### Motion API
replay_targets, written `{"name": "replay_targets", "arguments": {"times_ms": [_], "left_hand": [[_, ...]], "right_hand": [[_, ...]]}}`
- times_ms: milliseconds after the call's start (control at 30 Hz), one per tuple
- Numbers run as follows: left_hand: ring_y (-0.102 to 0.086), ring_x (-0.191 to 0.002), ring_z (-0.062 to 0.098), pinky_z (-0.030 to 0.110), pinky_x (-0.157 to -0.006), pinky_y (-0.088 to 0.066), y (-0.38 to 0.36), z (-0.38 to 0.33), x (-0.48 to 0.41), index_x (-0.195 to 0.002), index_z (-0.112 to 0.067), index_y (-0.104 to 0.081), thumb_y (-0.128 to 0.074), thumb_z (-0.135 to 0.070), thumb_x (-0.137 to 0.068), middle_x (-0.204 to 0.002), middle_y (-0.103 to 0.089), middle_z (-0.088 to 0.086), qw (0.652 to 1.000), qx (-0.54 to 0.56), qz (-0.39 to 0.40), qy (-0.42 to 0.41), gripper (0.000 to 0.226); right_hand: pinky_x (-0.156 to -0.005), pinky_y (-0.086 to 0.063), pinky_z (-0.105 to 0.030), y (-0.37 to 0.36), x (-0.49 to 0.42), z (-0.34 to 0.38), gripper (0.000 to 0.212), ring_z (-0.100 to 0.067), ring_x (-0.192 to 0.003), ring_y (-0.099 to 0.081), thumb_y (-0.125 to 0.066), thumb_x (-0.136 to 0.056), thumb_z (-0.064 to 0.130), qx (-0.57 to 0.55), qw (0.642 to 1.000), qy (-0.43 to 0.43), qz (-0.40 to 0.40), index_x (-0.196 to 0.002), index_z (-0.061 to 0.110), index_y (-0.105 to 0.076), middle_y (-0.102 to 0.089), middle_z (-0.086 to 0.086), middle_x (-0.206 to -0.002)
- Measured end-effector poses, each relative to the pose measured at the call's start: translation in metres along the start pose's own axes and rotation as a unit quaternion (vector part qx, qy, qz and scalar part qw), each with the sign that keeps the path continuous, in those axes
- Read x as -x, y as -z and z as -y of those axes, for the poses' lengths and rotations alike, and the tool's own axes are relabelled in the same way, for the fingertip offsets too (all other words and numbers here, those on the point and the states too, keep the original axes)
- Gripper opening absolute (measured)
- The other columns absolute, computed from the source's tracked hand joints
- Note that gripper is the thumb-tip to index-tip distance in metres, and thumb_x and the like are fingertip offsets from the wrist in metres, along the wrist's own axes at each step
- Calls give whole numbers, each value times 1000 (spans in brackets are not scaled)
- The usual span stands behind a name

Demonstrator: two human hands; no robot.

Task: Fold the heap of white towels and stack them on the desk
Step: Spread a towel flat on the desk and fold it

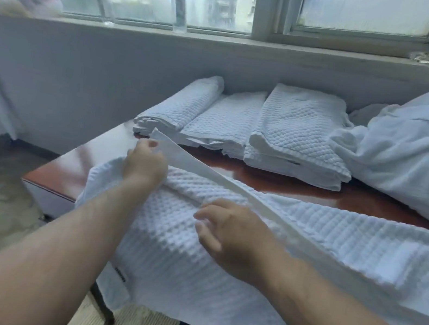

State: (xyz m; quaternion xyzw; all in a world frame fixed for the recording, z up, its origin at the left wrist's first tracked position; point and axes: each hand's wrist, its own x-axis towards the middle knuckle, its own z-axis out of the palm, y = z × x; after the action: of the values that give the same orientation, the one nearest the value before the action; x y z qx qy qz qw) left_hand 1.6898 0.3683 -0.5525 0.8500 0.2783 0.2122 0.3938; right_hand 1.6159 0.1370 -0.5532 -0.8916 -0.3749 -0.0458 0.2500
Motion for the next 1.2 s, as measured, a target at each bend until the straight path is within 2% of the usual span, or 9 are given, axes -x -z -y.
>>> {"name": "replay_targets", "arguments": {"times_ms": [133, 300, 433, 600, 767, 900, 1000, 1100, 1200], "left_hand": [[-61, -111, 27, 30, -88, -46, 5, -2, -23, -133, -24, -54, -62, -21, -82, -134, -52, 9, 988, -150, 35, -25, 52], [-60, -109, 32, 33, -77, -46, 5, -6, -52, -152, -16, -21, -60, -19, -81, -122, -55, 10, 972, -200, 121, 8, 81], [-62, -84, 26, 25, -57, -47, 13, -4, -71, -133, -6, -47, -64, -21, -83, -103, -64, 10, 985, -80, 140, 66, 55], [-60, -71, 22, 29, -62, -46, 12, 6, -77, -85, -14, -73, -59, -24, -85, -76, -66, -1, 992, 33, 118, -16, 16], [-60, -72, 6, 23, -70, -51, 44, 5, -60, -84, -43, -72, -63, -38, -90, -77, -65, -13, 935, 319, 99, -119, 11], [-63, -85, 9, 24, -84, -48, 71, 23, -44, -90, -34, -72, -67, -28, -93, -86, -67, -7, 902, 422, 73, -62, 9], [-70, -80, 9, 21, -79, -50, 69, 42, -24, -111, -21, -62, -52, -8, -103, -93, -72, -2, 859, 504, 91, 27, 19], [-70, -74, 11, 20, -61, -56, 68, 50, -14, -125, -15, -50, -47, 3, -101, -102, -69, 6, 847, 519, 52, 102, 30], [-73, -72, 11, 22, -57, -58, 72, 46, -15, -117, -12, -55, -33, 6, -101, -86, -77, -1, 875, 468, 62, 106, 33]], "right_hand": [[-98, -43, -38, -20, -20, -5, 33, -15, -112, -53, -44, -102, 33, -9, 1000, 9, 21, -103, 11, -68, -64, 0, -118], [-100, -11, 3, -26, -35, -21, 35, 3, -132, -36, -40, -101, 42, -3, 1000, 21, 18, -115, 24, -67, -60, 11, -136], [-113, -19, -18, -30, -44, -27, 52, -2, -141, -33, -27, -97, 56, 10, 998, 25, 48, -132, 32, -57, -51, 14, -147], [-103, -11, -10, -28, -49, -30, 62, -2, -140, -27, -20, -96, 65, 31, 997, 30, 68, -136, 29, -50, -45, 11, -151], [-112, -8, -11, -21, -69, -40, 47, -10, -147, -27, -35, -106, 50, 68, 996, 20, 61, -145, 29, -50, -38, 3, -160], [-117, 2, -13, -22, -75, -42, 55, -5, -151, -17, -34, -104, 52, -17, 994, -40, 97, -154, 28, -37, -25, 10, -165], [-120, -15, -23, -23, -70, -31, 51, -13, -145, -34, -37, -106, 49, 8, 993, -19, 114, -148, 22, -45, -41, 1, -157], [-87, -37, -24, -21, -61, -13, 45, -23, -106, -59, -39, -100, 49, 9, 991, 68, 111, -124, 16, -58, -65, -6, -114], [-97, -42, -27, -17, -48, 2, 53, -17, -119, -57, -40, -100, 55, 32, 989, 116, 84, -144, 26, -45, -60, 0, -134]]}}
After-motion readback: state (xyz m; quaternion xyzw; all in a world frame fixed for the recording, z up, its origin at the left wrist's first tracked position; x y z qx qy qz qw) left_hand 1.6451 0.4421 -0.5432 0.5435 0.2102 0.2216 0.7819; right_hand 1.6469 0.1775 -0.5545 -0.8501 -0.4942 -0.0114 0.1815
